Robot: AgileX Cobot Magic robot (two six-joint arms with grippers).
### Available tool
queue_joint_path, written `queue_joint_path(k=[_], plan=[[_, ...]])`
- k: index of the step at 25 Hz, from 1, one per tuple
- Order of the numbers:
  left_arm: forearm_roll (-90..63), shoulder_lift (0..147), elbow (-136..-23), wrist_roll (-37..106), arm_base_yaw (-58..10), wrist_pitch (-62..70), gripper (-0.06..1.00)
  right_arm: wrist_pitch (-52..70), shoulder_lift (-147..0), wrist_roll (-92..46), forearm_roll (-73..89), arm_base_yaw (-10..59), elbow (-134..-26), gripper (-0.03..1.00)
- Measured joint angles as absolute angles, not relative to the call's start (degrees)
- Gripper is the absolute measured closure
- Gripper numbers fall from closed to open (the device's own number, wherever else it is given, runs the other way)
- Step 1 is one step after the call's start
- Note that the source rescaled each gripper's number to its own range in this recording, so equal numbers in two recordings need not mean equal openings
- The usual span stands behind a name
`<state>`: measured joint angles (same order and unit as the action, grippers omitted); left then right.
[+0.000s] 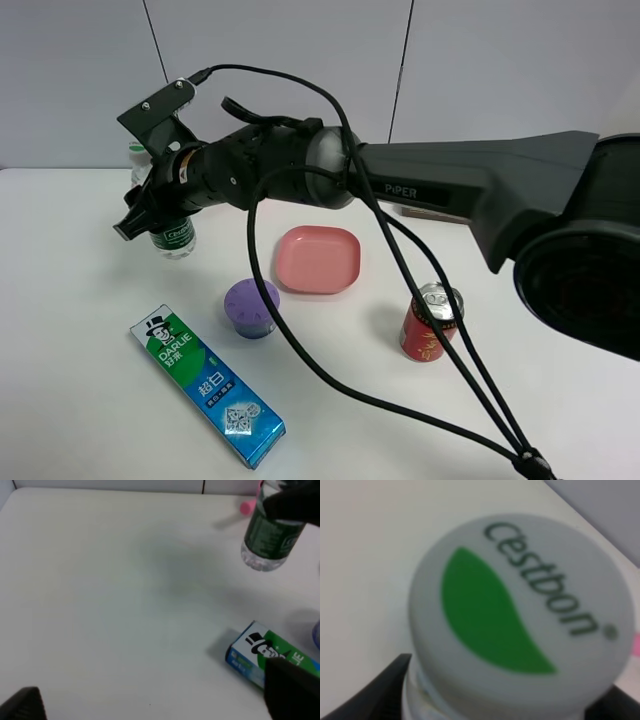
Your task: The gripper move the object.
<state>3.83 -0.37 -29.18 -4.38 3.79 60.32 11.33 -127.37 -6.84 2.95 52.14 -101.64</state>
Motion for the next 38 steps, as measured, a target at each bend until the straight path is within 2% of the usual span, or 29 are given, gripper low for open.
queue_joint_path(k=[11,26,27,33,36,38], plan=[[3.83,-0.37,-29.18,-4.38,3.79,60.32,-0.06,14.13,-131.83,-6.84,1.82,50.43,-102.26,0.97],[3.95,-0.37,-29.18,-4.38,3.79,60.32,-0.06,12.18,-134.06,-7.92,1.89,50.37,-102.45,0.97],[3.95,-0.37,-29.18,-4.38,3.79,60.32,-0.06,12.18,-134.06,-7.92,1.89,50.37,-102.45,0.94],[3.95,-0.37,-29.18,-4.38,3.79,60.32,-0.06,9.57,-133.88,-8.03,1.89,50.37,-102.75,0.32],[3.95,-0.37,-29.18,-4.38,3.79,60.32,-0.06,9.63,-133.31,-8.17,1.89,50.37,-102.75,0.14],[3.95,-0.37,-29.18,-4.38,3.79,60.32,-0.06,9.75,-132.46,-8.11,1.89,50.37,-102.75,0.06]])
